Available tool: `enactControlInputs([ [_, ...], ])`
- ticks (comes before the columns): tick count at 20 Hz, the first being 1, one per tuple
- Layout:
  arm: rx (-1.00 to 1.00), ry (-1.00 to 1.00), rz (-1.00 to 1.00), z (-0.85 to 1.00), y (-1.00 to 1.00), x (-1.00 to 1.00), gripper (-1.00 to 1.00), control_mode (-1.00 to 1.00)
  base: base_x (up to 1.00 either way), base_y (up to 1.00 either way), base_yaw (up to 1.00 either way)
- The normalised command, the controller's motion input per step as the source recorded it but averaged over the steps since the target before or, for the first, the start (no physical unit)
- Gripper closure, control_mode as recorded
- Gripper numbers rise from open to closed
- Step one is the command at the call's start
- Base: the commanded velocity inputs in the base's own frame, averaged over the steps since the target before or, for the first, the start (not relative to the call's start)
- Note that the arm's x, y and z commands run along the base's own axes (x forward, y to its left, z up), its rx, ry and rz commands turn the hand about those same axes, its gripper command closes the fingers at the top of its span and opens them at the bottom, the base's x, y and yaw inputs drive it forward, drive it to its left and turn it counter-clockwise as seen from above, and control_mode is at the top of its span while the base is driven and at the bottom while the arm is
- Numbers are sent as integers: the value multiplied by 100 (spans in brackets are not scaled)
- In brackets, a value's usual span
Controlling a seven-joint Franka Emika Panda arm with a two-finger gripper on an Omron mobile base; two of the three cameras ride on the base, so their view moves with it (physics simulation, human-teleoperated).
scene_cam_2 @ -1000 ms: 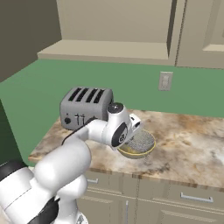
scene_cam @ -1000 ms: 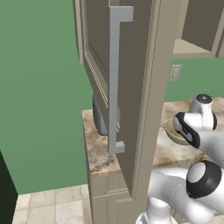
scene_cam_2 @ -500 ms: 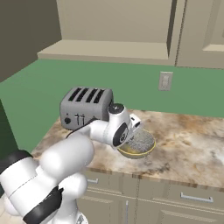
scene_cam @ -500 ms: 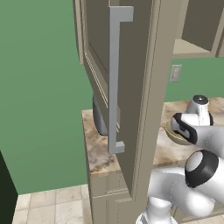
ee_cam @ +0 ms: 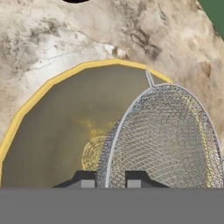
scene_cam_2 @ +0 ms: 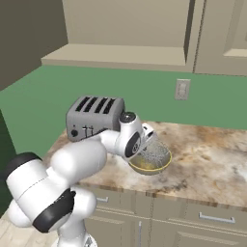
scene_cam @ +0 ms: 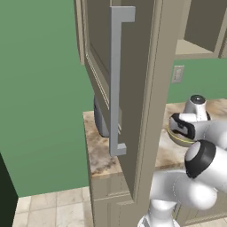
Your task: Open the cabinet and setup a tea strainer by placing it in the bowl upright.
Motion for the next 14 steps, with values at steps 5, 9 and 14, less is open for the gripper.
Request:
enactControlInputs([
  [5,1,0,0,-13,6,20,100,-100,0,0,0],
  [9,3,0,0,-15,2,8,100,-100,0,0,0],
  [14,3,0,0,-14,2,1,100,-100,0,0,0],
])
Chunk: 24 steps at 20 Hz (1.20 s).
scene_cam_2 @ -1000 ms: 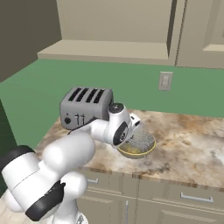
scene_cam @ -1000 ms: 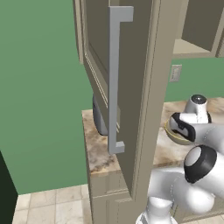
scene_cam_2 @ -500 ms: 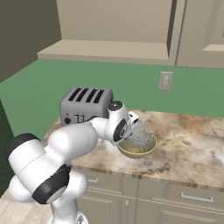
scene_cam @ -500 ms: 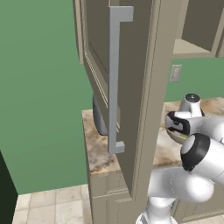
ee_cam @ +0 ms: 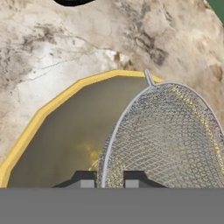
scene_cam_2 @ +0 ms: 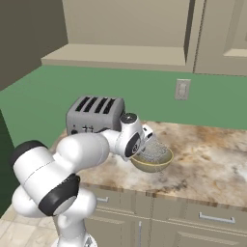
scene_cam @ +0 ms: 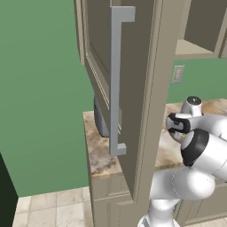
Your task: Open the cabinet and setup a tea strainer by placing it in the bowl upright.
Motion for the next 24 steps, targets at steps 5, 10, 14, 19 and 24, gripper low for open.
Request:
enactControlInputs([
  [5,1,0,0,-15,6,0,100,-100,0,0,0],
  [10,1,0,0,-13,6,0,-100,-100,0,0,0],
  [14,0,0,0,-9,1,0,-100,-100,0,0,0],
  [19,0,0,0,-4,0,0,-100,-100,0,0,0],
  [24,-1,0,0,3,4,-1,-100,-100,0,0,0],
])
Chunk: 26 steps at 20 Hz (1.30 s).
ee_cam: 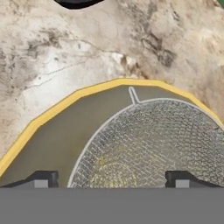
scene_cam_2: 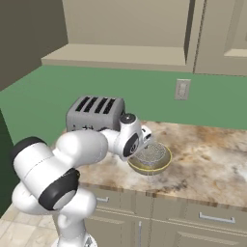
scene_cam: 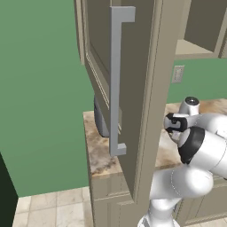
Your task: Open the cabinet and setup a tea strainer by placing it in the bowl upright.
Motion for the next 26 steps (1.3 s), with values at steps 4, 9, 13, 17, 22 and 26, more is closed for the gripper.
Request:
enactControlInputs([
  [4,-1,2,-2,26,9,-10,-100,-100,0,0,0],
  [9,0,5,-3,33,8,-18,-100,-100,0,0,0],
  [13,0,5,-5,35,5,-18,-100,-100,0,0,0],
  [17,2,1,-20,31,1,-21,-100,-100,0,0,0],
  [22,17,-11,-45,21,40,-42,-100,-100,0,0,0],
  [26,17,0,-46,28,62,-44,-100,-100,0,0,0],
])
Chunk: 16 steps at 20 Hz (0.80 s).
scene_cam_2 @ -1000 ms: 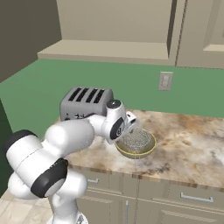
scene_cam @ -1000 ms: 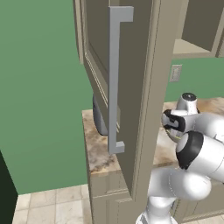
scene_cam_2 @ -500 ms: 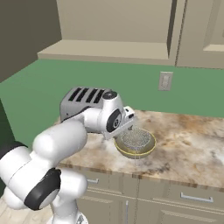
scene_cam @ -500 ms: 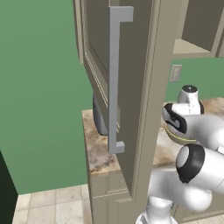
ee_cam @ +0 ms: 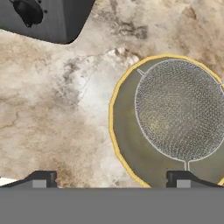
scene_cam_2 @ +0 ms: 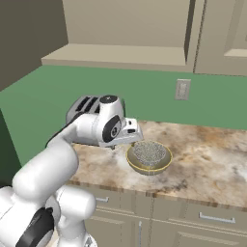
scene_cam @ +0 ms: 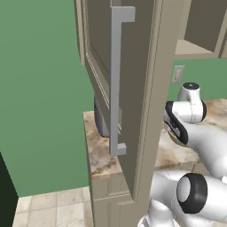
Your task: Open the cabinet and setup a tea strainer by placing it in the bowl upright.
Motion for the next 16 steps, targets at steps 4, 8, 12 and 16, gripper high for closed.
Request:
enactControlInputs([
  [4,13,-5,-43,48,36,-52,-100,-100,0,0,0],
  [8,3,-11,-25,76,46,-39,-100,-100,0,0,0],
  [12,12,0,-13,28,72,-26,-100,-100,0,0,0],
  [16,15,-2,-7,49,56,-44,-100,-100,0,0,0],
])
